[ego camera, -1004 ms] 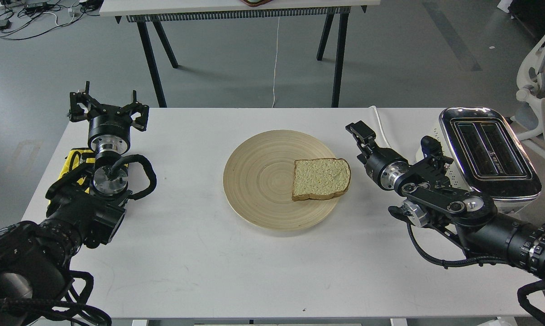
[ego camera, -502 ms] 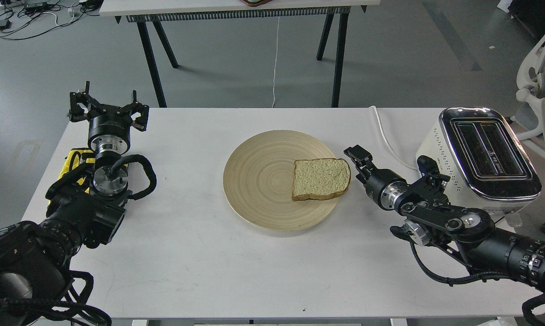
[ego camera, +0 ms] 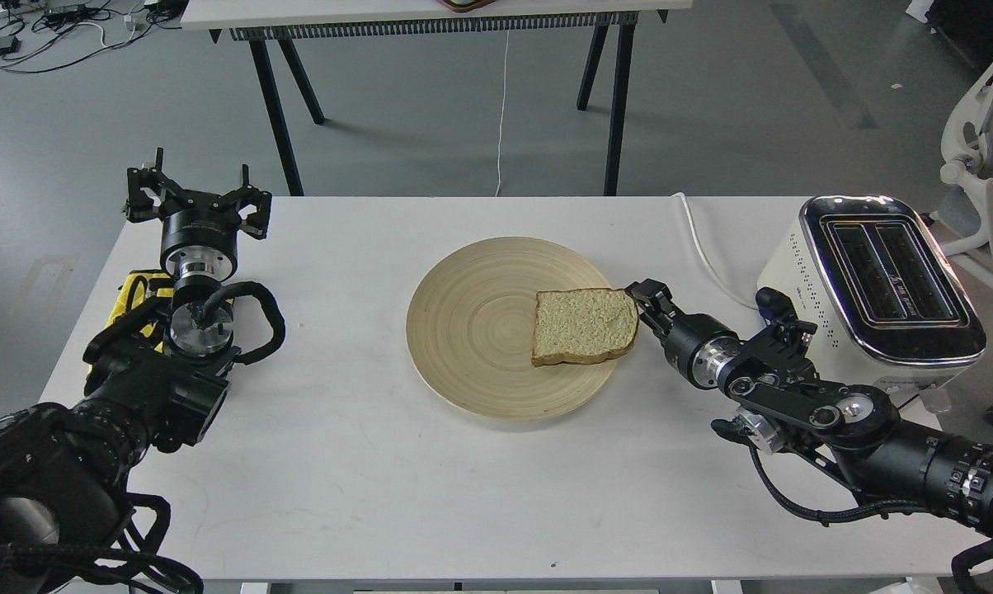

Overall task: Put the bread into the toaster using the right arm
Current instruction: 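Move the open right gripper down toward the bread slice on the plate, then close the right gripper on the edge of the bread slice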

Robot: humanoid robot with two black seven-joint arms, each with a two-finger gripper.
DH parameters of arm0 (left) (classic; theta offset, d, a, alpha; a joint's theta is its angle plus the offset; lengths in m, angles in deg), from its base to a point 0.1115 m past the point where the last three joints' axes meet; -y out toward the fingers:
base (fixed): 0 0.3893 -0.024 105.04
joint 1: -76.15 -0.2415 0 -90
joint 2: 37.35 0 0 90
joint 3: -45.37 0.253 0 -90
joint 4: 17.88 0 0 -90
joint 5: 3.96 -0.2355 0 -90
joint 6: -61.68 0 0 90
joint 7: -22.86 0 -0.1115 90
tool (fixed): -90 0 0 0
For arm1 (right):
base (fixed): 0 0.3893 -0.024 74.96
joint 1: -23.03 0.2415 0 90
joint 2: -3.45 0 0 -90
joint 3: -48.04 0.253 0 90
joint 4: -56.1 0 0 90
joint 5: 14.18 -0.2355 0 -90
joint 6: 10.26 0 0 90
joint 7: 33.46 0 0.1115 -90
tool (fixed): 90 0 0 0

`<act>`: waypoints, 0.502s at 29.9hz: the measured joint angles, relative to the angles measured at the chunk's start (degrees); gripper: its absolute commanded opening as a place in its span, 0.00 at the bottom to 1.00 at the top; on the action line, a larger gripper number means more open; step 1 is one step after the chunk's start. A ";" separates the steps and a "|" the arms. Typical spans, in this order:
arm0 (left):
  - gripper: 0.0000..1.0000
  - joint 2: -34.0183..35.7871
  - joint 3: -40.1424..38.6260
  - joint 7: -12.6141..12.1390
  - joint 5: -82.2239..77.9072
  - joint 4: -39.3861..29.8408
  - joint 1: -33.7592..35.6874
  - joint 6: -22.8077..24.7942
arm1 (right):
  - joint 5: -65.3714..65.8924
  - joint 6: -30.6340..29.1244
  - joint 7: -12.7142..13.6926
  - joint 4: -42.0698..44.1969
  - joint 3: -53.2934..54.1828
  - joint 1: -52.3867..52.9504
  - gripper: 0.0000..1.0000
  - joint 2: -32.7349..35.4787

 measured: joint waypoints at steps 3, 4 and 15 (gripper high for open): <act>1.00 0.00 0.00 0.00 0.00 0.00 -0.01 0.00 | 0.00 0.00 0.00 0.00 0.00 -0.02 0.47 0.00; 1.00 0.00 0.00 0.00 0.00 0.00 -0.02 0.00 | 0.00 0.00 0.00 -0.02 0.00 -0.03 0.47 0.00; 1.00 0.00 0.00 0.00 0.00 0.00 -0.02 0.00 | 0.78 0.00 -0.67 -0.89 -3.05 0.11 0.39 -0.24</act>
